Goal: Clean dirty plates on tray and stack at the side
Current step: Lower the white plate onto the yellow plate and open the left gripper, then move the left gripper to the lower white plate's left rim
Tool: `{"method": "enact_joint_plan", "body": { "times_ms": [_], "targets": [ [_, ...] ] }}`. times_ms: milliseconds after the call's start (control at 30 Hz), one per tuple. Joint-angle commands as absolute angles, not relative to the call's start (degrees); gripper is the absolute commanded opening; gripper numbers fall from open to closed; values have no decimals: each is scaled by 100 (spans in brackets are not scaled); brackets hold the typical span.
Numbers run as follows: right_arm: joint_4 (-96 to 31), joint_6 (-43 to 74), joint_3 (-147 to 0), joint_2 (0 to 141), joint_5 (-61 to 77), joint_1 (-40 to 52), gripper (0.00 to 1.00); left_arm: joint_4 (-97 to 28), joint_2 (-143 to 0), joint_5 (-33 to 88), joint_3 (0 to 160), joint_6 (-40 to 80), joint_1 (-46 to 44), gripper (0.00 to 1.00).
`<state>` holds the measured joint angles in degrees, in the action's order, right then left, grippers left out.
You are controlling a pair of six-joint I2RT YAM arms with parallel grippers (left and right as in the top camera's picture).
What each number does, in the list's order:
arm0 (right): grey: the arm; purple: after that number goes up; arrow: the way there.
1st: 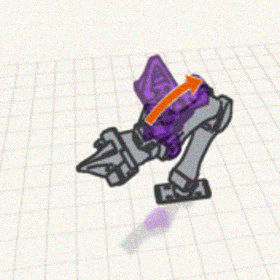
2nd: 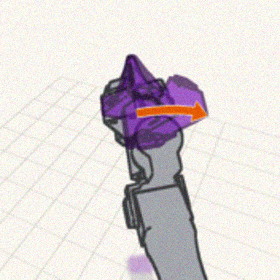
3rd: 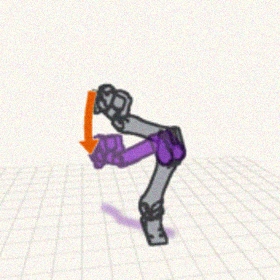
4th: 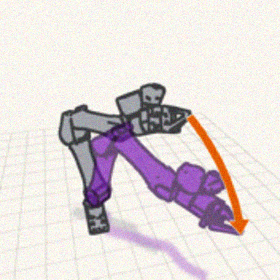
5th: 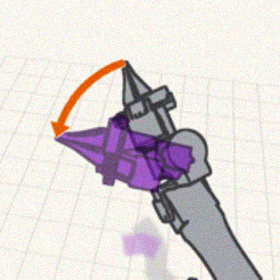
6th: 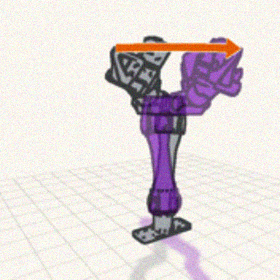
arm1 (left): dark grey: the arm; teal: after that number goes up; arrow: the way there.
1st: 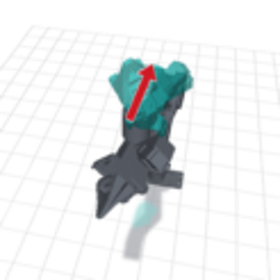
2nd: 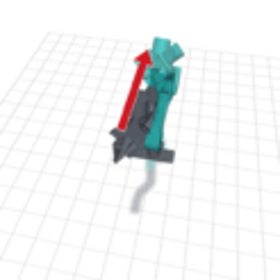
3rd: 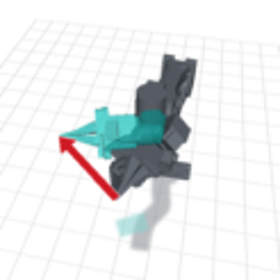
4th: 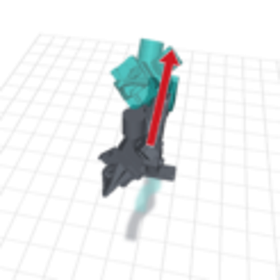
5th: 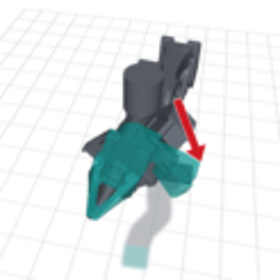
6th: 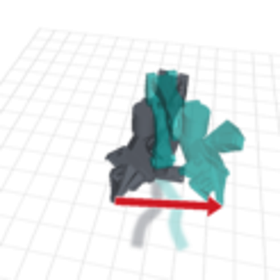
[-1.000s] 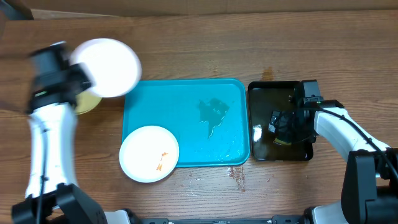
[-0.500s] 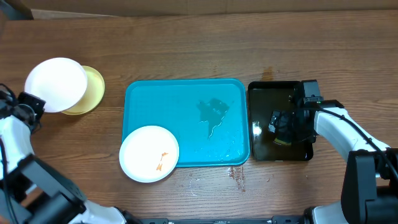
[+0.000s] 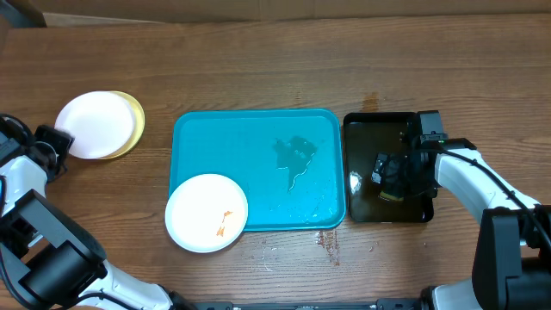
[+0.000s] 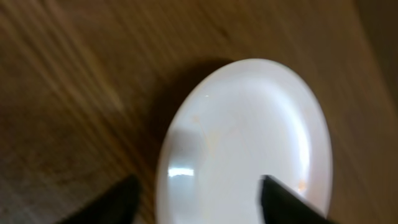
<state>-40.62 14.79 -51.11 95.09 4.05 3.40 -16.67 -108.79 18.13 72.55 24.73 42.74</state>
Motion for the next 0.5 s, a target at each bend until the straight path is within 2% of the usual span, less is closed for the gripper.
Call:
{"method": "enact_joint_plan", "body": {
  "times_ms": [0,67,300,467],
  "targets": [
    [-4073,1496,-5059,9526,368,318,100,-1741,-10816,3050,7369,2532,4230,100],
    [-4073,1496,-5059,9526,368,318,100,-2075,-10597,3111,7384,2842,4228,100],
    [-4073,1496,-5059,9526,368,318,100,-2941,-9013,2923,7384,2829,4112,100],
    [-4073,1496,-5059,9526,368,318,100,-4338,-7787,2773,7384,2554,3699,100]
  ]
}}
